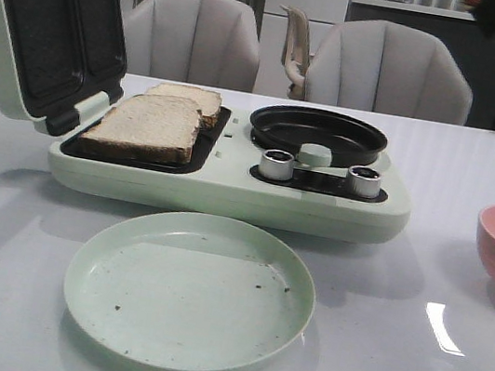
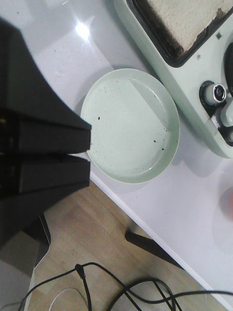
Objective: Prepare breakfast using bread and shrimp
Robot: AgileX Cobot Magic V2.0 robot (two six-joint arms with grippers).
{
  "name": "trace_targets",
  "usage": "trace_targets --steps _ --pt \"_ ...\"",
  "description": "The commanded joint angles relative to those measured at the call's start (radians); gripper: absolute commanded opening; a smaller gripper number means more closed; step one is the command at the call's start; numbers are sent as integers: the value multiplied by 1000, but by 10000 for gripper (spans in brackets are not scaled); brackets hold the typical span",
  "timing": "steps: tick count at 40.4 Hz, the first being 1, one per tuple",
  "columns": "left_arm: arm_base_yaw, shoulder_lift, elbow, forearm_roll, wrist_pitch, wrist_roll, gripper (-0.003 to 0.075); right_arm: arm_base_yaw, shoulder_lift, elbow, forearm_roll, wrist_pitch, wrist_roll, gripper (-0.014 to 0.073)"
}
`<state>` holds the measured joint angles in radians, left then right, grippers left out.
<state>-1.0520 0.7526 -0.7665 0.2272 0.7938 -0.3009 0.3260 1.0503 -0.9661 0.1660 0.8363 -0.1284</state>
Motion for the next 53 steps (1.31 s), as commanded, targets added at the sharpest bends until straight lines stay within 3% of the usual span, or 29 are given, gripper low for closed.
trace_targets --steps 1,9,17,25,29,35,41,47,53 --pt "1 -6 -27 14 -67 -2 99 -6 -112 68 -16 -66 19 517" --pt "1 -6 -27 14 -67 -2 99 -6 -273 216 -17 -58 22 517" --pt "1 2 -42 14 -54 -2 100 -6 -359 266 -18 -33 22 517" --pt "20 129 -187 50 219 -2 100 -6 -360 266 -18 -12 22 517" --pt "82 209 -248 55 280 15 111 -6 -360 266 -18 -12 22 517" --pt "306 306 -297 -122 233 189 113 -6 -360 266 -18 -12 22 517" --pt "618 310 -302 -306 131 321 113 -6 -360 266 -18 -12 22 517" --pt "891 312 -302 -330 38 324 113 -6 -360 266 -18 -12 22 517" --pt "1090 353 -306 -375 -59 356 113 -6 -360 266 -18 -12 22 517"
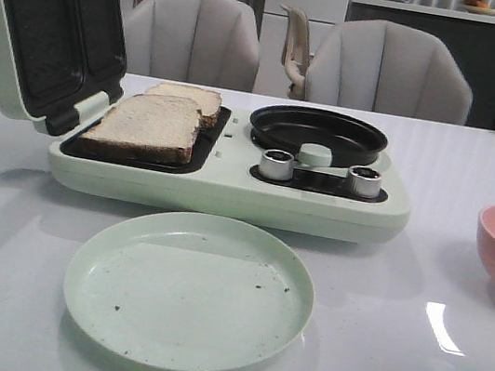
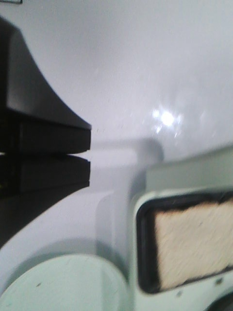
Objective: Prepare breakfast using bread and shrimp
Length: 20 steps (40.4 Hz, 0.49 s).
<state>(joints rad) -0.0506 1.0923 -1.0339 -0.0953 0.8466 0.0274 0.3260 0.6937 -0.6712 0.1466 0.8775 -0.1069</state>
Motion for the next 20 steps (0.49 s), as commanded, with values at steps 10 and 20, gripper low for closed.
trace_targets --steps 10,20 --pt "208 239 -163 -271 -173 192 113 -6 -3 -29 2 -53 0 517" --pt "206 484 -364 -321 -185 200 112 -6 -3 -29 2 -53 0 517"
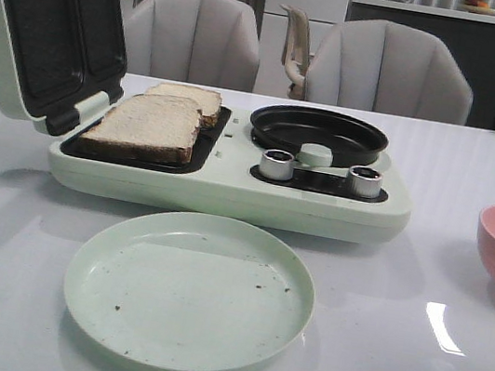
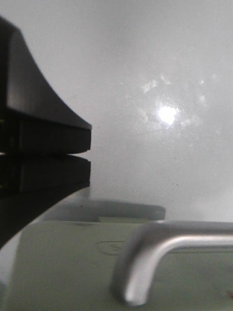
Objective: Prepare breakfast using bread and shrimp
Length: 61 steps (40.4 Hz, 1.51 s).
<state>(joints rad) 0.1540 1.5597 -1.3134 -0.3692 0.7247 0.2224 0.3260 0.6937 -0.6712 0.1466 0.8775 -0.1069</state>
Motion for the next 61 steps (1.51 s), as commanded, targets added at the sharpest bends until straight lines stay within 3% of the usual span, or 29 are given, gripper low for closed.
trace_targets --steps 1,14,19,40,61 --pt "1 33 -106 -55 -64 5 112 -6 -3 -29 2 -53 0 517" --pt "-1 163 -233 -168 -61 13 112 -6 -3 -29 2 -53 0 517" --pt "-18 165 -234 -207 -57 77 112 -6 -3 -29 2 -54 0 517" --pt "-188 98 -231 -222 -30 159 112 -6 -3 -29 2 -54 0 517" --pt "-433 -240 122 -220 -161 222 112 -6 -3 -29 2 -54 0 517"
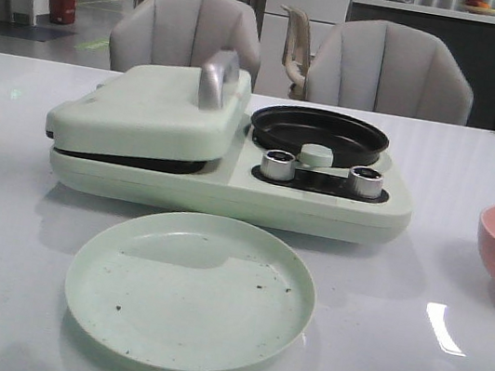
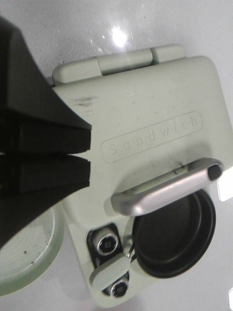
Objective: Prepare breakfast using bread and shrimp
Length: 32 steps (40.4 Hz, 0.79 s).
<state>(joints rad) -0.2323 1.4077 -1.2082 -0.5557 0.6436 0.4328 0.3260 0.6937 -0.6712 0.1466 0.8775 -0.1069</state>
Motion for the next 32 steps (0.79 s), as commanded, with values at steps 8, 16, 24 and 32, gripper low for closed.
trace_targets --steps 8,16,24,32 --pt "-157 -234 134 -24 -122 11 112 -6 -3 -29 2 -54 0 517" --pt "-248 -371 245 -20 -131 11 112 -6 -3 -29 2 -54 0 517" --pt "-281 -494 354 -16 -127 11 112 -6 -3 -29 2 -54 0 517" --pt "-279 -587 426 28 -127 11 112 -6 -3 -29 2 -54 0 517"
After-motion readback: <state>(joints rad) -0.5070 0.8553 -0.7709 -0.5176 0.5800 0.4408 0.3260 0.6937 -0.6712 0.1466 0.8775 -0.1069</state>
